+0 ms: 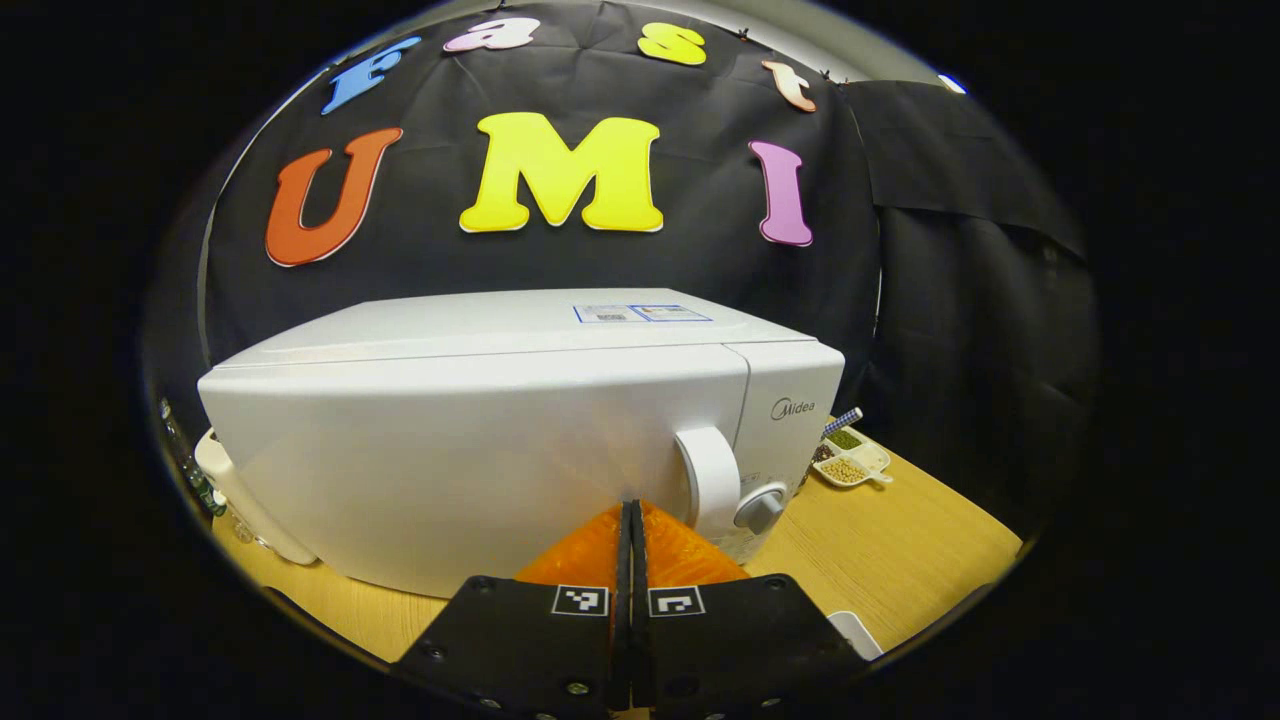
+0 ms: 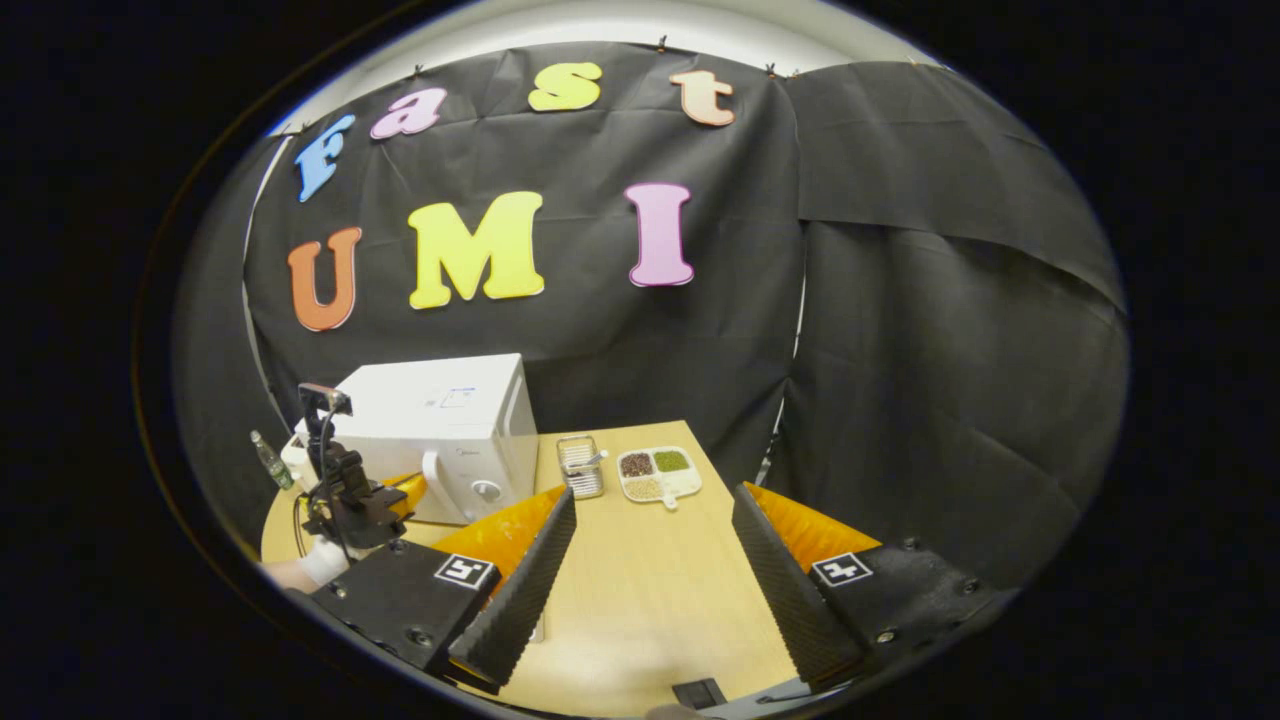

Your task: Open the microwave oven with the left hand, put the food in, and close the microwave oven.

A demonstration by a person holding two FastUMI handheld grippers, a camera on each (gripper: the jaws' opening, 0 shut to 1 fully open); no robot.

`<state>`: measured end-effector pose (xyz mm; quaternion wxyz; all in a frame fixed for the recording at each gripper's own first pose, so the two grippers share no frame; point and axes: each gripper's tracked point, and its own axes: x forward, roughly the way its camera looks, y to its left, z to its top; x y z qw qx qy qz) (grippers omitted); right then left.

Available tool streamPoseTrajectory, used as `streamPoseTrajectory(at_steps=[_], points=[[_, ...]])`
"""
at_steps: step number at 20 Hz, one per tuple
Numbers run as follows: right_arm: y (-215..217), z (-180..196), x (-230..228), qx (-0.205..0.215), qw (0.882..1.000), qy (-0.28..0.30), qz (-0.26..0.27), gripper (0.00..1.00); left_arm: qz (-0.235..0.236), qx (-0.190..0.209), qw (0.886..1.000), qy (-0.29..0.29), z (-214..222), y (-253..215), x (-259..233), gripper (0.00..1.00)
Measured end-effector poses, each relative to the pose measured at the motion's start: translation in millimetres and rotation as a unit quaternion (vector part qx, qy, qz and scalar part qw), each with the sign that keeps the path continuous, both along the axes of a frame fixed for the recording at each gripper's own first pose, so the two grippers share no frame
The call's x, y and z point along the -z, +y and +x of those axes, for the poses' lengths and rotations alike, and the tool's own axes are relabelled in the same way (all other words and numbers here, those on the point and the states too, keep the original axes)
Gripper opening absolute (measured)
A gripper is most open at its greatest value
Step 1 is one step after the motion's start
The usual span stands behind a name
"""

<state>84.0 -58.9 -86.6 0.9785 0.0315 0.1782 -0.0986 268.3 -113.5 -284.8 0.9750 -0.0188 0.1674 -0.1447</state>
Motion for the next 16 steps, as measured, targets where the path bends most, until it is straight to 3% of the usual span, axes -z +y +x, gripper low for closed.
streamPoseTrajectory(at_steps=[2, 3, 4, 7, 9, 10, 11, 12, 13, 15, 16], points=[[-3, -3, -1, 0.004, 1.0, -0.003, 0.001, 0.92, 0.017, -0.024, 1.0, 0.005, -11, 22, -3, 0.0], [-4, -4, -2, 0.004, 1.0, -0.005, 0.002, 0.92, 0.014, -0.026, 1.0, 0.009, -18, 27, -3, 0.07], [0, -6, -2, -0.001, 1.0, -0.008, 0.005, 1.0, 0.01, -0.031, 0.999, 0.014, -29, 34, -4, 0.13], [11, -5, 1, -0.015, 1.0, -0.007, 0.013, 0.92, 0.025, -0.062, 0.998, 0.003, -52, 63, -15, 0.96], [24, -5, -2, -0.03, 0.999, -0.012, 0.018, 0.92, 0.024, -0.068, 0.997, 0.001, -71, 71, -26, 0.94], [31, -6, -19, -0.038, 0.999, -0.015, 0.018, 0.92, 0.021, -0.068, 0.997, -0.004, -80, 73, -37, 0.82], [38, -7, -22, -0.046, 0.999, -0.019, 0.015, 0.92, 0.021, -0.069, 0.997, -0.009, -89, 75, -47, 0.94], [46, -6, -22, -0.056, 0.998, -0.023, 0.014, 0.92, 0.021, -0.069, 0.997, -0.018, -99, 76, -58, 0.82], [54, -7, -26, -0.065, 0.997, -0.027, 0.013, 0.92, 0.02, -0.067, 0.997, -0.028, -111, 78, -72, 0.93], [68, -8, -31, -0.081, 0.996, -0.036, 0.009, 0.92, 0.016, -0.07, 0.996, -0.047, -130, 86, -99, 0.94], [76, -8, -33, -0.089, 0.995, -0.042, 0.007, 0.92, 0.014, -0.074, 0.996, -0.053, -140, 91, -113, 0.84]])
